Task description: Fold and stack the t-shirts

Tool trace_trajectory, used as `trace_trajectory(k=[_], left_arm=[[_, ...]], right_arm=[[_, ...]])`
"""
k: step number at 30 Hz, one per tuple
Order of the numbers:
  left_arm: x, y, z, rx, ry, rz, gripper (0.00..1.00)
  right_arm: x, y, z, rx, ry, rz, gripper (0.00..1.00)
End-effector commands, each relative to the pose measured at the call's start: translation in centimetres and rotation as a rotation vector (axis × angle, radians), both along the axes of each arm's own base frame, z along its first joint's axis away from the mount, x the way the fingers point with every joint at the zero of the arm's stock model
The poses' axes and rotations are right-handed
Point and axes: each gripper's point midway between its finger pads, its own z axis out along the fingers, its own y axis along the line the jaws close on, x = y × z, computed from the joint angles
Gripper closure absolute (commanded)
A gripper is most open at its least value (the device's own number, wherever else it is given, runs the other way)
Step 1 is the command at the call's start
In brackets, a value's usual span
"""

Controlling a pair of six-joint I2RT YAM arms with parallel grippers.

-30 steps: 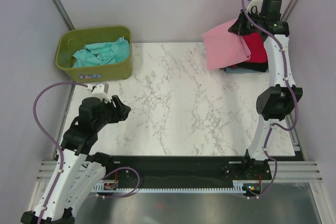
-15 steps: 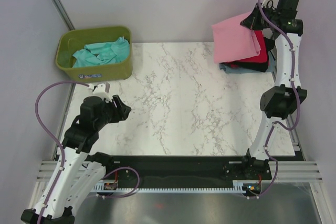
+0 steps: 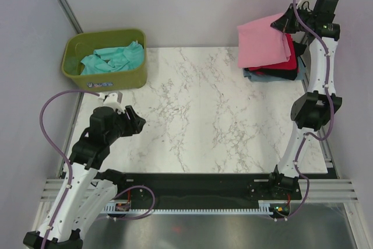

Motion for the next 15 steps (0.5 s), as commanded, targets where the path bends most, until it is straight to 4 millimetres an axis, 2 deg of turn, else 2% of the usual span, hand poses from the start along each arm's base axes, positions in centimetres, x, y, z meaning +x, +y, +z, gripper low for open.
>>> trace_trajectory(k=[1,6,15], left_arm=[[0.5,-0.2,0.5,0.007,-0.033,-0.021,0.42],[0.6,-0.3,0.2,0.011,-0.018,-0.021,0.42],[0.8,-0.2,-0.1,0.019,-0.01,-0.017,0.42]], right_arm=[[1.5,-0.7,0.5,0.017,-0.071,0.043,1.0],[3.3,-2.4,-1.2,0.013,-0.077,0.019,1.0],[5.9,-7.0,-1.5,0.002,-0.164,-0.074,1.0]])
